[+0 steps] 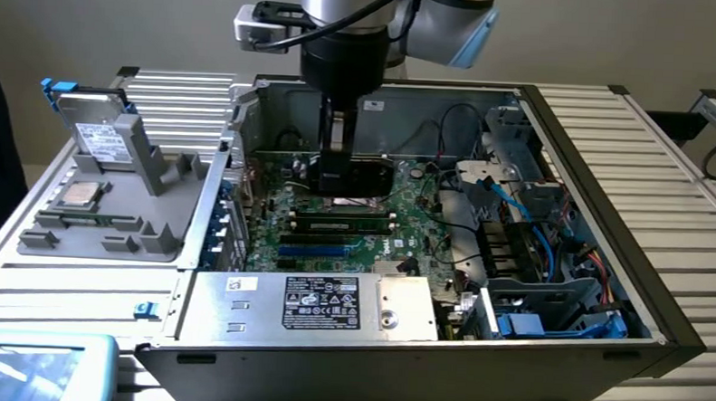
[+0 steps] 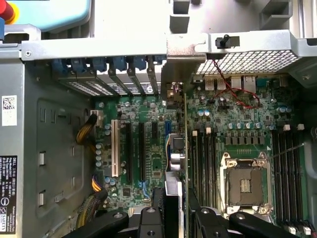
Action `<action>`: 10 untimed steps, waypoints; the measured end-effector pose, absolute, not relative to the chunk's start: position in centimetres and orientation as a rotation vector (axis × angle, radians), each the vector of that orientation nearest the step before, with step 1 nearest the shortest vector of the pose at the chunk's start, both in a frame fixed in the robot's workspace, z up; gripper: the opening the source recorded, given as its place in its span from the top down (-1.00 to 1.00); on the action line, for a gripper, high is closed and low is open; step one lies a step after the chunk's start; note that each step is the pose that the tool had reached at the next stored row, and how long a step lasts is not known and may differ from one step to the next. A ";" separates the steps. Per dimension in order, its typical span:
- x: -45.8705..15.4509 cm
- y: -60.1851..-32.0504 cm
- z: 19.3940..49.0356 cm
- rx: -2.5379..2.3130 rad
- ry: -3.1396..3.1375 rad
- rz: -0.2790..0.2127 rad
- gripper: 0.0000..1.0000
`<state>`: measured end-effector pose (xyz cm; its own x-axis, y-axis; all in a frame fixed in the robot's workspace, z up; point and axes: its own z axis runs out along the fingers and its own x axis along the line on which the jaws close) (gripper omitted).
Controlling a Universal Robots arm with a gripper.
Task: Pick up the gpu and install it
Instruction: 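Insert the gpu into the slot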
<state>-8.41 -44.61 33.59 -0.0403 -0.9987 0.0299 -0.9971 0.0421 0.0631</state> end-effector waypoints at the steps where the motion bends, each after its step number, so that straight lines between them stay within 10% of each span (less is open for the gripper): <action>1: -8.5 -44.7 33.4 2.130 -2.220 -0.040 0.42; 10: -8.6 -45.5 32.0 2.138 -2.227 -0.063 0.42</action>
<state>-8.59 -45.46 32.02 -0.0403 -0.9991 0.0107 -0.9969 0.0410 0.0666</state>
